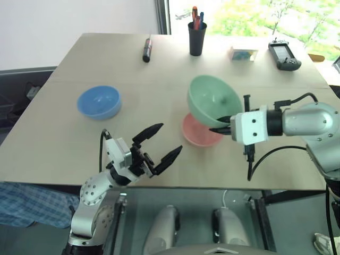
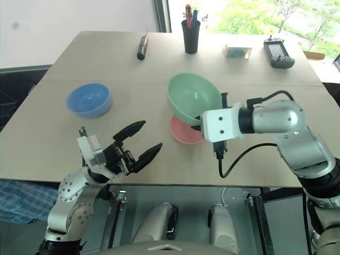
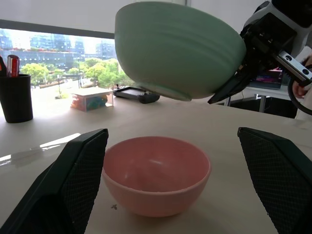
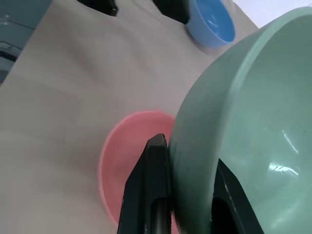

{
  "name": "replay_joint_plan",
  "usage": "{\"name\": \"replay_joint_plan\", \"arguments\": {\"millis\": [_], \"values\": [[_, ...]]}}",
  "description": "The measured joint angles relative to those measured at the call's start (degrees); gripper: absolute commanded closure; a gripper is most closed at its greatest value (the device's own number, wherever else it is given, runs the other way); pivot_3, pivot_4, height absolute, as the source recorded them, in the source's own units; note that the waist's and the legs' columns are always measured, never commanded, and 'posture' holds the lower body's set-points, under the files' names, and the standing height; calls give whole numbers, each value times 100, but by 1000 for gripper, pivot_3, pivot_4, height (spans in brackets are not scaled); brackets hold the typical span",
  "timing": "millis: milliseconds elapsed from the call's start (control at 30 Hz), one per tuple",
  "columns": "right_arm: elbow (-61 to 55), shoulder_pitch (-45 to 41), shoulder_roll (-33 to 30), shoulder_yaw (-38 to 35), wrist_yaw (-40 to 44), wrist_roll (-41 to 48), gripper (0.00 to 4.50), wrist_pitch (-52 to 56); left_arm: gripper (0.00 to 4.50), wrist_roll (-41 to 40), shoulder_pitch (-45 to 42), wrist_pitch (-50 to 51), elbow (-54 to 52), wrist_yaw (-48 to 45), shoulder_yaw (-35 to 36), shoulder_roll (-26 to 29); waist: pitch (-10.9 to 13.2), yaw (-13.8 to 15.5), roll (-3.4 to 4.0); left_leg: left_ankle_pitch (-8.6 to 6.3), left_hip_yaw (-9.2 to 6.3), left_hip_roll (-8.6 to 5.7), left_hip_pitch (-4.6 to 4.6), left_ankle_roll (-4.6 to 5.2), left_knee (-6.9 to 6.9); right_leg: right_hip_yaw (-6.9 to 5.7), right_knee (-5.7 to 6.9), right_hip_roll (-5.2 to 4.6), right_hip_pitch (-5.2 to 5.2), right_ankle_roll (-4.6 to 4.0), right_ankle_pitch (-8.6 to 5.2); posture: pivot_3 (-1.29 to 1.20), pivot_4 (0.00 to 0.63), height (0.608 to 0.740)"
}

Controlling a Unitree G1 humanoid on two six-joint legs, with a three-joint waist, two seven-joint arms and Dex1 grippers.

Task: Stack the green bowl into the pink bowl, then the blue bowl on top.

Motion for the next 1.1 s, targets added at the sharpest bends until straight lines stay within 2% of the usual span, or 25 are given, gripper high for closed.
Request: {"name": "replay_joint_plan", "arguments": {"millis": [100, 233, 433, 533, 700, 800, 900, 1100], "values": [[20, -106, 60, 178, -76, -163, 1609, 35, 0, 1, 2, -10, 5, -17, -3, -10, 0, -2, 0, 0, -1, 0, 0, 0, 0, 0, 0, 0, 0, -1, 0, 0, 150, 737], [29, -130, 60, 238, -146, -286, 127, 33, 0, 1, 91, -42, 5, -18, 3, -15, 0, -1, 0, 0, -1, 0, 0, 0, 0, 0, -1, 0, 0, -1, -1, 0, 150, 737], [86, -17, 130, 171, -455, -370, 48, 50, 0, 5, 171, -96, 6, -20, -2, -30, 0, 3, -1, 0, -1, -1, 0, 0, 0, 0, 0, 0, 1, -1, 0, 0, 150, 737], [172, 212, 401, -239, -730, -133, 48, 186, 0, 20, 175, -112, 10, -12, 0, -38, -4, 11, -7, 0, -1, -2, 0, 0, -1, 1, 0, -1, 1, -1, 0, 0, 150, 737], [241, 791, 544, -1217, -836, 838, 48, 534, 0, 74, 179, -80, 155, 209, 149, -33, -5, 41, -8, 0, -2, -1, 0, 0, -1, 0, -2, -1, 3, -1, 0, 0, 150, 737], [234, 1123, 461, -1850, -472, 1949, 48, 908, 0, 261, 182, -11, 165, 468, 254, 12, -4, 43, -8, 0, -3, 7, 0, 1, -1, 0, -2, 0, 4, -1, 0, 0, 150, 737], [234, 1243, 345, -2296, -260, 2653, 48, 1110, 0, 421, 197, 23, 169, 652, 371, 73, -4, 43, -8, 0, -2, 10, 0, 1, -1, 0, -2, 0, 4, -1, 0, 0, 150, 737], [290, 1229, -80, -2685, -62, 3532, 48, 1620, 0, 1039, -39, 219, 247, 1310, 791, 336, -4, 41, -8, 0, -1, 10, 3, 1, 0, -1, 1, 3, 4, -1, -1, 0, 150, 737]]}}
